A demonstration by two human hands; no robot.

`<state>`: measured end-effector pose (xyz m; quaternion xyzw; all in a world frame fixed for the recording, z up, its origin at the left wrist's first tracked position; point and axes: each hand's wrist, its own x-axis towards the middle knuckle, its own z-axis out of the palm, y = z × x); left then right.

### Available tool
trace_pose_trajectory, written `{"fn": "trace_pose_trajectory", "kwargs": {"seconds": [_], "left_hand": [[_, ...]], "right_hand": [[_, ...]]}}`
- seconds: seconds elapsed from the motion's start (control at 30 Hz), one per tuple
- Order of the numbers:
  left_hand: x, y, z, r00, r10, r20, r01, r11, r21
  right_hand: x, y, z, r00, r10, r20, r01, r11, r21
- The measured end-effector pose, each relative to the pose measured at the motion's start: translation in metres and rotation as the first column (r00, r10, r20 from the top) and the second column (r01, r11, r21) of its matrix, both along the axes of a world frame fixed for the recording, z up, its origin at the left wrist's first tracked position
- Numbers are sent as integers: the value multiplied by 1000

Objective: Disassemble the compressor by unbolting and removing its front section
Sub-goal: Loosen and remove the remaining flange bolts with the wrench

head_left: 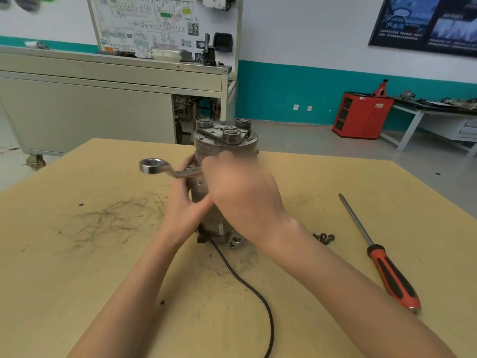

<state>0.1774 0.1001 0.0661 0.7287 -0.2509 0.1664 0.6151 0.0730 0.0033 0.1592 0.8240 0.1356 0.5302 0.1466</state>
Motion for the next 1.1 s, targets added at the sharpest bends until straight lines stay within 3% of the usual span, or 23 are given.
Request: {"fn": "trace_pose_trajectory", "kwargs": {"seconds": [0.07,0.1,0.13,0.17,0.2,0.23,0.27,0.3,0.33,0.4,0.5,0.63,0.8,0.87,0.97,1.03,1.1], "left_hand": [[-3,0,0,1000,-4,-26,3,1000,-27],[-4,1,-1,999,-8,-35,7,999,-35],[-4,1,-2,999,-17,-42,15,999,-45],[-4,3,-2,998,-24,-50,21,999,-50],[-4,4,-2,998,-25,-55,22,999,-48],[-4,4,-2,998,-27,-58,25,999,-46],[-4,5,-1,998,-31,-59,29,999,-44],[-5,4,0,998,-37,-58,35,998,-43],[-6,4,0,997,-42,-57,40,998,-43],[-7,4,1,997,-47,-57,44,998,-47],[-7,4,2,997,-45,-61,42,998,-42],[-7,4,2,997,-47,-61,45,998,-41],[-9,4,4,997,-38,-62,36,999,-36],[-9,4,4,997,-38,-65,35,999,-37],[-10,4,4,997,-39,-63,37,999,-29],[-10,4,4,997,-40,-61,38,999,-24],[-10,4,4,997,-38,-65,37,999,-18]], "right_hand": [[1,-22,-9,975,218,35,-219,975,38],[-1,-36,-16,931,364,23,-364,921,139],[-2,-50,-23,853,521,9,-495,804,329],[-4,-61,-27,748,662,40,-557,594,581],[-3,-69,-27,638,760,124,-514,299,804],[2,-76,-27,548,801,241,-394,-7,919],[10,-81,-24,503,793,345,-252,-248,935],[20,-87,-21,488,771,409,-127,-401,907],[31,-91,-17,476,762,440,-21,-490,872],[50,-99,-10,431,789,438,146,-540,829],[64,-107,-2,388,854,347,235,-456,859],[56,-113,9,401,891,213,123,-282,951],[29,-98,25,710,704,-11,-158,175,972],[18,-83,33,772,632,-72,-247,402,882],[7,-61,40,864,479,-155,-298,735,609],[3,-50,41,908,375,-188,-272,868,414],[0,-42,40,931,303,-205,-245,933,265]]}}
